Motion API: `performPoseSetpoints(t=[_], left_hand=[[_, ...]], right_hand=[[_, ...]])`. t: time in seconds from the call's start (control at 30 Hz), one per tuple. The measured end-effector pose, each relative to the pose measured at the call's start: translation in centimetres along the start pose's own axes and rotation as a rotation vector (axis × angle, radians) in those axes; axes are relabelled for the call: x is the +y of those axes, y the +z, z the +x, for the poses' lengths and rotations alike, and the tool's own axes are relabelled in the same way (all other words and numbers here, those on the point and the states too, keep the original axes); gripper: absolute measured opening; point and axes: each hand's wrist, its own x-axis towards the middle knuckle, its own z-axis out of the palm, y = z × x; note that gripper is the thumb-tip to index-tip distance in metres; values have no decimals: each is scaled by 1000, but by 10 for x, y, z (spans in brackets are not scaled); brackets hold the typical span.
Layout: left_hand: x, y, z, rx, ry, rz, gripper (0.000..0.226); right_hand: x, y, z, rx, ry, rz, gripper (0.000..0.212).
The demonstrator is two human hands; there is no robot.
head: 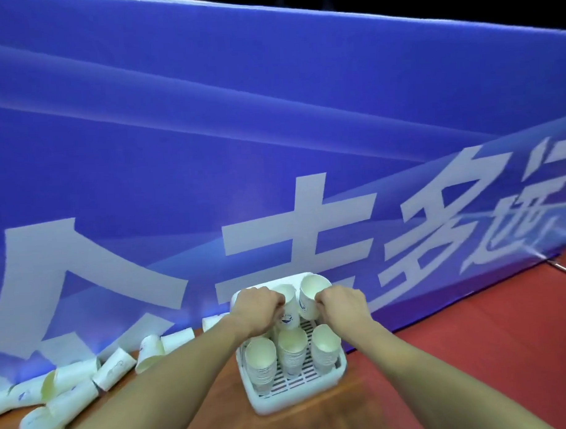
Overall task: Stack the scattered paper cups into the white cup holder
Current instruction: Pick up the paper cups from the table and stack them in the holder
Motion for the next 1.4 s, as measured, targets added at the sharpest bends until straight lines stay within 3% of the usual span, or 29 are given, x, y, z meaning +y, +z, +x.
performPoseSetpoints(t=[0.4, 0.6, 1.03, 1.2, 1.4], left_hand=[[87, 29, 44, -46, 140, 93, 28], [96, 54, 57, -138, 214, 176, 24], [102, 109, 60, -353, 195, 207, 21], [101, 116, 58, -320, 190, 195, 36], [89, 87, 64, -209, 179, 196, 45]], right_hand=[[89, 29, -33, -97, 160, -30, 14], [108, 50, -29, -159, 173, -6, 10], [112, 98, -36, -271, 145, 52, 21], [110, 96, -37, -288, 136, 63, 14], [99, 74, -22, -183, 107, 78, 14]])
